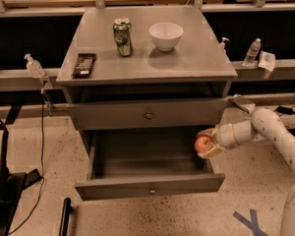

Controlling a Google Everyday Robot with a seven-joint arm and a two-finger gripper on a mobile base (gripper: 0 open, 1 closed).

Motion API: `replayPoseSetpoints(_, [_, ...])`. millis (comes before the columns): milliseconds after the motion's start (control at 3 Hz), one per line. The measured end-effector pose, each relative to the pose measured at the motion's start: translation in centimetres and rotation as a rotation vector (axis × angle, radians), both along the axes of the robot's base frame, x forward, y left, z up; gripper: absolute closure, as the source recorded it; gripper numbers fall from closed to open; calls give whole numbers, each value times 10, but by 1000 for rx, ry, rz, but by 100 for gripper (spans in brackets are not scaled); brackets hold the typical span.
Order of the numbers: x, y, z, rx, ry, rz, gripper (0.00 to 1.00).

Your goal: Place apple into middle drawer

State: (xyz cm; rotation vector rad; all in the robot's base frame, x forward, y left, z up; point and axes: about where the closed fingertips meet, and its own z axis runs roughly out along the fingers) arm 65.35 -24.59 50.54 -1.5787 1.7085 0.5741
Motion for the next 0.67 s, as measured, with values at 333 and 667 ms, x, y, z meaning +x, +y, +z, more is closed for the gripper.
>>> replayPoseSetpoints(333, [-1, 2, -7, 15, 1, 20, 100])
replayPoseSetpoints(667, [1, 5, -14, 51, -33, 34, 100])
